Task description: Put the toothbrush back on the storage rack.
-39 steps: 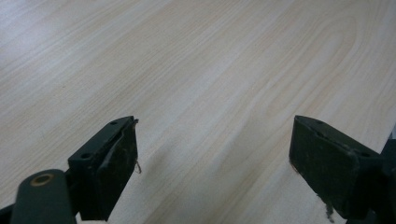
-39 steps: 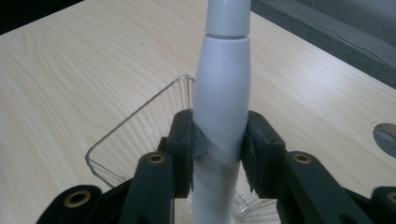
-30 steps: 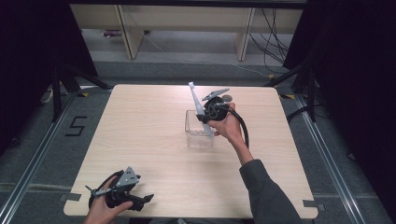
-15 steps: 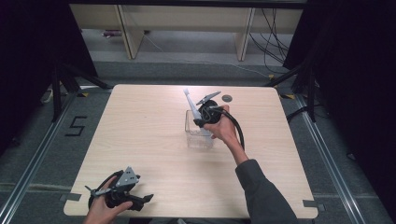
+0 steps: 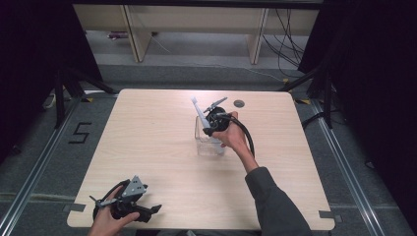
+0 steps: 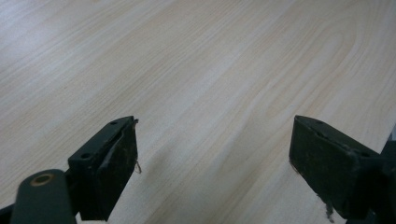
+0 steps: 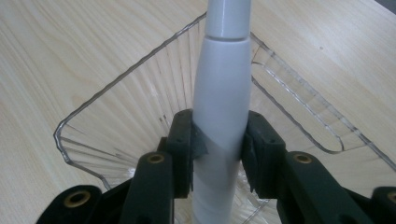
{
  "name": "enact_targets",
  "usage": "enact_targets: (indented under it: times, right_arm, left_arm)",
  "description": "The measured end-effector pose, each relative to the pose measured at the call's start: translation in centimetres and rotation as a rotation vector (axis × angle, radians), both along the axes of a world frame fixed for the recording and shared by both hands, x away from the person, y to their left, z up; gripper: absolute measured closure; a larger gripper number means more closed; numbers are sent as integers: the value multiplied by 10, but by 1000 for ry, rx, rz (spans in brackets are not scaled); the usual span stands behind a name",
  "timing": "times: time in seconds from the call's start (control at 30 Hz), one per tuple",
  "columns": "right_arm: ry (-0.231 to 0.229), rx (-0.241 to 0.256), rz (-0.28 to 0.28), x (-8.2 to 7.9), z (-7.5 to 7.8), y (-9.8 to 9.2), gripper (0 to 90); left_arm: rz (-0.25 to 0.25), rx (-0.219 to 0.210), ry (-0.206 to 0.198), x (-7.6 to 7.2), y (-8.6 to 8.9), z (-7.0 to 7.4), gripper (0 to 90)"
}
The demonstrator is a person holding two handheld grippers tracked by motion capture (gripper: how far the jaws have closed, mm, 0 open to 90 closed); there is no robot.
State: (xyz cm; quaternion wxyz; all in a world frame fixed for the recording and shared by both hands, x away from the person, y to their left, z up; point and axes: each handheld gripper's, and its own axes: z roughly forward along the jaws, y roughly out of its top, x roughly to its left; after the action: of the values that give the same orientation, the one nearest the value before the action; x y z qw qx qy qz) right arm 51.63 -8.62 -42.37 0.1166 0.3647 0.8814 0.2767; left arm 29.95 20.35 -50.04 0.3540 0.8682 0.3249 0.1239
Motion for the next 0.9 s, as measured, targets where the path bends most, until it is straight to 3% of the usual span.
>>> enact_targets:
  times: [0.13,0.17,0.2,0.23,0.27,0.3,0.33,0.37,0.47,0.5,0.57,0.67,0.8,0.9]
  right_arm:
    - [6,-13,8,2,0,4,668]
    - [-16,-25,40,4,-1,3,668]
    - [6,-34,13,2,1,6,668]
    - [-28,-35,47,5,0,5,668]
    - [-26,-35,45,5,0,5,668]
    - [13,-36,-2,3,2,7,667]
    - [19,-30,2,3,1,7,667]
    - [-12,-30,33,6,0,6,668]
    - [-19,-43,47,8,0,4,667]
    - [15,-39,23,6,1,5,667]
    - [29,-38,1,5,1,5,667]
    - [-13,-42,49,9,0,4,666]
    - [7,-32,25,8,-1,5,664]
    - [-3,-37,41,10,-2,5,661]
  left_arm:
    - [0,-1,-3,0,0,0,151]
    - [0,-1,-2,0,0,0,151]
    - [3,-6,-1,0,0,0,151]
    - [2,-3,-1,0,0,0,151]
    - [2,-9,1,0,-1,0,150]
    - [0,-3,-1,0,0,0,150]
    - [0,-7,-2,-1,-1,0,151]
    - [0,-4,0,-1,0,0,151]
    - [-1,-3,-1,0,0,0,151]
    - [0,-2,-2,0,0,0,151]
    - [2,-6,0,0,0,0,151]
    - [1,-3,-1,0,0,0,151]
    - [1,-5,-1,0,0,0,151]
    - [-1,-2,-1,0,0,0,150]
